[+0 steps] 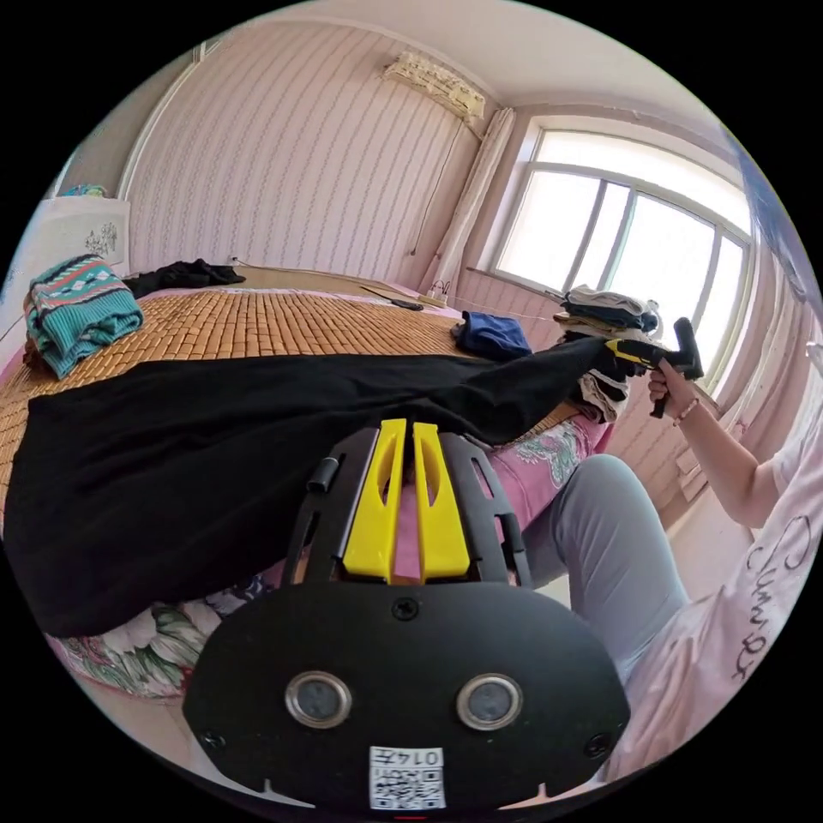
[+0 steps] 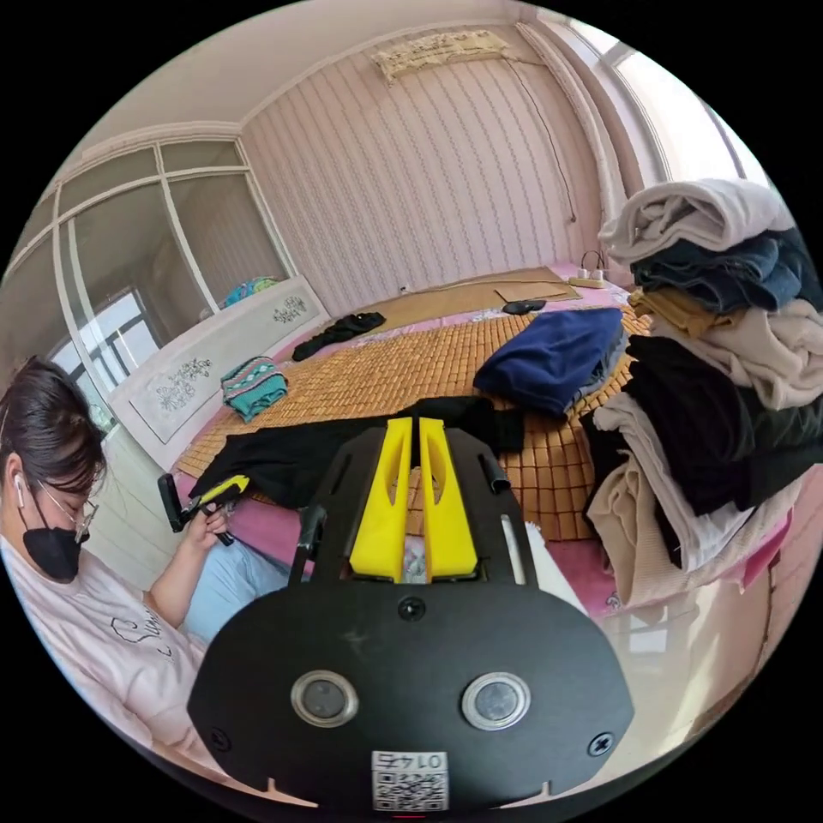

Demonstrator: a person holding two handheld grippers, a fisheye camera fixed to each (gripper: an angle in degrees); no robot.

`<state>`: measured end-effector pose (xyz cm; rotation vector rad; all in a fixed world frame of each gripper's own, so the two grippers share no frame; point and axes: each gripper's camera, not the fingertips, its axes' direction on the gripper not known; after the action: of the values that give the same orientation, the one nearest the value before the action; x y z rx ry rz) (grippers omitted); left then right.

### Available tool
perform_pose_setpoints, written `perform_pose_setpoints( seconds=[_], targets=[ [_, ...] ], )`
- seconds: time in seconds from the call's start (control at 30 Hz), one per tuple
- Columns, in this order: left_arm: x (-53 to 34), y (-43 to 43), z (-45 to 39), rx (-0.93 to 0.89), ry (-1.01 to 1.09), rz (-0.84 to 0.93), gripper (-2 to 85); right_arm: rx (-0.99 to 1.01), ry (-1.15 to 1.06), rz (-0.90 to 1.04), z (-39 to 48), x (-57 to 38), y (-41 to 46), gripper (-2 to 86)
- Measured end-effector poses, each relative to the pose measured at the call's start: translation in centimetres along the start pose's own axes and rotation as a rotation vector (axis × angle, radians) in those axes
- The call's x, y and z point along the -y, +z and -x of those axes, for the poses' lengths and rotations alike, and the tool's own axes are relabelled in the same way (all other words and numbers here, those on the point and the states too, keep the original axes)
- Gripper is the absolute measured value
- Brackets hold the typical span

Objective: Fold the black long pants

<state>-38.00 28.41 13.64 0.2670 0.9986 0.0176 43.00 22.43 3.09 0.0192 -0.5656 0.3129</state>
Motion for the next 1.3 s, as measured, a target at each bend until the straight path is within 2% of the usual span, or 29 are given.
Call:
perform_pose_setpoints(
  seconds=[0.13,0.4,0.5,0.67,0.73,0.8,0.9,1.07,1.2,1.3],
  targets=[
    [0.0,1.6,0.1,-0.008,0.010,0.136,-0.8,-0.112,0.112,0.308,-3.0,-4.2,5.1,0.2],
    [0.2,2.7,-0.1,0.016,0.000,0.204,-0.7,-0.105,0.175,0.306,-2.7,-5.3,6.2,1.0],
    [0.1,2.6,-0.3,0.019,0.003,0.197,-0.6,-0.101,0.170,0.244,-2.2,-3.8,6.4,2.9],
    [0.0,2.5,-0.6,0.014,0.010,0.189,-0.7,-0.168,0.171,0.281,-2.4,-1.5,9.7,7.6],
    [0.0,2.4,-0.6,0.009,0.009,0.187,-0.6,-0.212,0.173,0.345,-2.9,-1.2,11.8,6.9],
    [0.0,2.3,-0.7,0.006,0.010,0.186,-0.6,-0.261,0.186,0.349,-3.1,-1.1,12.3,2.2],
    [0.0,1.9,-1.1,0.008,0.026,0.175,-0.5,-0.226,0.190,0.372,-3.2,-0.5,11.8,0.2],
    [-0.2,-0.9,-2.3,0.010,0.082,0.067,-0.5,-0.264,0.178,0.244,-2.8,1.3,8.4,-0.3],
    [-0.2,0.4,-1.9,-0.004,0.051,0.173,-0.5,-0.238,0.164,0.270,-3.2,1.9,8.4,0.7],
    [-0.3,1.1,-2.5,0.027,0.076,0.210,-0.4,-0.187,0.176,0.313,-3.4,0.7,9.7,5.0]
  ],
)
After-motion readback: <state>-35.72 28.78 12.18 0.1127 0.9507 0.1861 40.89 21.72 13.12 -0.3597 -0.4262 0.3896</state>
